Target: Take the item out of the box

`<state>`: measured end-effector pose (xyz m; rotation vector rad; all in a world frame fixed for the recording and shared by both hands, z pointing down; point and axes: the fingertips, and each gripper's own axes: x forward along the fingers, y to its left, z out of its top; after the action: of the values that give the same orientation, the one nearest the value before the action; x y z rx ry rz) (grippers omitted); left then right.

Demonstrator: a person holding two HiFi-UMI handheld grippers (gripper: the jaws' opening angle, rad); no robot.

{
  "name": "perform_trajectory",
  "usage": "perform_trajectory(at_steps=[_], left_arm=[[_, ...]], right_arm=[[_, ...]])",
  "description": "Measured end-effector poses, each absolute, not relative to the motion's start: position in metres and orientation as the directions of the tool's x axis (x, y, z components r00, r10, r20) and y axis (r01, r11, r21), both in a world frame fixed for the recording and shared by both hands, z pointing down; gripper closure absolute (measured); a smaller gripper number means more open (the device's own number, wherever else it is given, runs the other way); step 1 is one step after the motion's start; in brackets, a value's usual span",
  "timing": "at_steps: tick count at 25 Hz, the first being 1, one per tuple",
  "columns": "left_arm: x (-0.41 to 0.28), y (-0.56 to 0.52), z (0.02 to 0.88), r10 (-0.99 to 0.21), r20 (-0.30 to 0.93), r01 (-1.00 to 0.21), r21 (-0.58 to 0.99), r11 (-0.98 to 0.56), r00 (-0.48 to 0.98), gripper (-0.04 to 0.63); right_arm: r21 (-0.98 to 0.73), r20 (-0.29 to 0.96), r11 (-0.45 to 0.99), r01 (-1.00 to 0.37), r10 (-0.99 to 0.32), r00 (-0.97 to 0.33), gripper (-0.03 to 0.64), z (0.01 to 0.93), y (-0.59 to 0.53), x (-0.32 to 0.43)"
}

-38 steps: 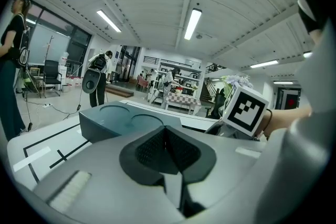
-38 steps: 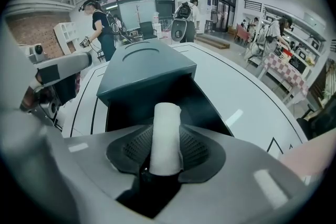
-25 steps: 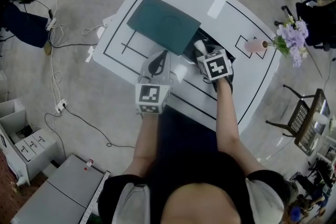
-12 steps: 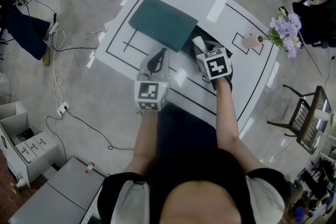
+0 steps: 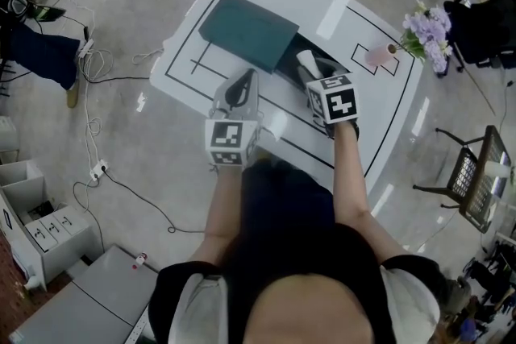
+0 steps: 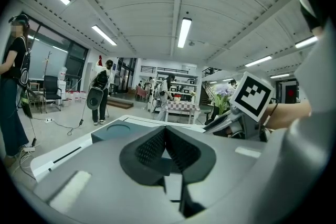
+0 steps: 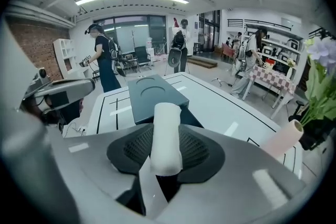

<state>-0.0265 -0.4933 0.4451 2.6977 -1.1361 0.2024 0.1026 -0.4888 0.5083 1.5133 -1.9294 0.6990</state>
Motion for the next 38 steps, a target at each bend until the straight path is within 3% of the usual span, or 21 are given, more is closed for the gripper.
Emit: perform_trajectory(at_steps=[11, 25, 38], left_arm=[[-0.025, -0.471, 0.43, -0.692, 0.183, -0.714, 0.125, -0.689, 0.699, 0.586], [-0.015, -0.451, 0.408, -0.686, 0.15, -0.701, 0.1, -0.706, 0.712, 0.586], [-0.013, -0.443, 0.394, -0.683, 0.143, -0.696, 0.075, -0.714, 0.716, 0.586]], right_arm=[[-0.032, 0.65, 0.186, -0.982, -0.742, -0.162, 0.472, 0.479, -0.461, 0.104], [-0.177, 0.465, 0.161, -0.971, -0.856, -0.227, 0.472, 0.417, -0.43, 0.106], [-0.132, 0.29, 0.05, -0.99, -0.953, -0.087, 0.474, 0.362, -0.401, 0.135]])
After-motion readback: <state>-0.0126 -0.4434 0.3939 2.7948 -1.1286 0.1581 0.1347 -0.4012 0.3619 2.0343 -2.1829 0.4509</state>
